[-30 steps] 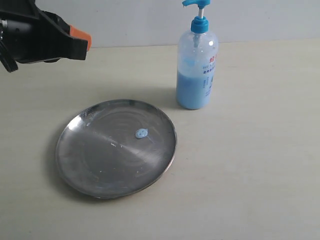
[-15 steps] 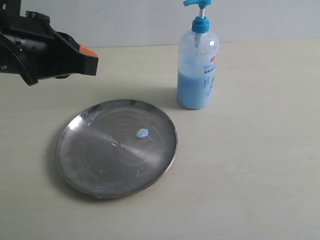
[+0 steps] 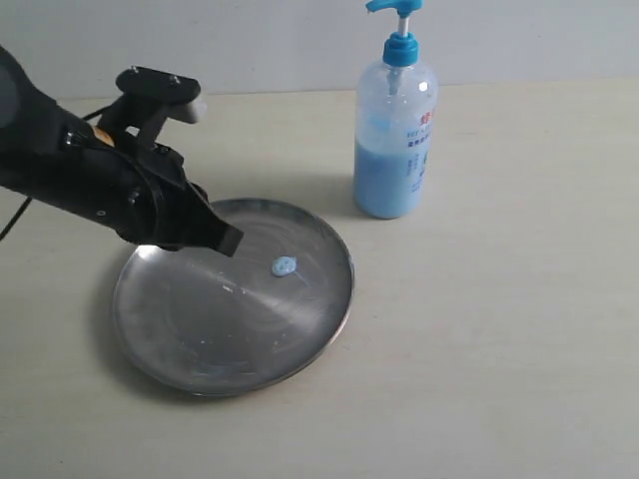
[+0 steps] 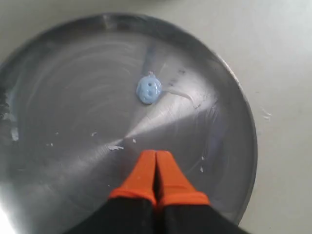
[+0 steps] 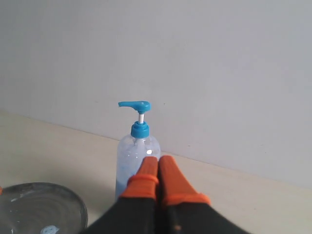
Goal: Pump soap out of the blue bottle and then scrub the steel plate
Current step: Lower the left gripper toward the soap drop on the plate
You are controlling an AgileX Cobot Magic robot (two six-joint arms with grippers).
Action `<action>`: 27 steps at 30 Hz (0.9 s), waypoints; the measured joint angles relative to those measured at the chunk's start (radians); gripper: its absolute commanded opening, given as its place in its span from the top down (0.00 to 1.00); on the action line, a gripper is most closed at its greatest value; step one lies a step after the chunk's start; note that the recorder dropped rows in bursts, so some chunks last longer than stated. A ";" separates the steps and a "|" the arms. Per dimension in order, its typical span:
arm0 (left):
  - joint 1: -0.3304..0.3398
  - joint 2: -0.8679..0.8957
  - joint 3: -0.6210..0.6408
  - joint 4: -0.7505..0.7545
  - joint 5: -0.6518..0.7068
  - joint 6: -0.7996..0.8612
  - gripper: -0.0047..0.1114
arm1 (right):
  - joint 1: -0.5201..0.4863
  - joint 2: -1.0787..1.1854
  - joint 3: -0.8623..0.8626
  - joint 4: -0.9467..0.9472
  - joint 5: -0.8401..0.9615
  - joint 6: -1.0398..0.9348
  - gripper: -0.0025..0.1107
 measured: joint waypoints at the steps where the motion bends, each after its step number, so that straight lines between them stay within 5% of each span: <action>1: 0.000 0.023 -0.015 0.000 0.018 0.000 0.96 | 0.000 0.000 0.000 0.000 0.000 0.000 0.98; 14: 0.000 0.303 -0.284 -0.024 0.251 -0.048 0.96 | 0.000 0.000 0.000 0.008 -0.014 -0.002 0.98; 27: 0.000 0.443 -0.434 -0.013 0.301 -0.098 0.96 | 0.000 0.000 0.000 0.010 -0.018 -0.002 0.98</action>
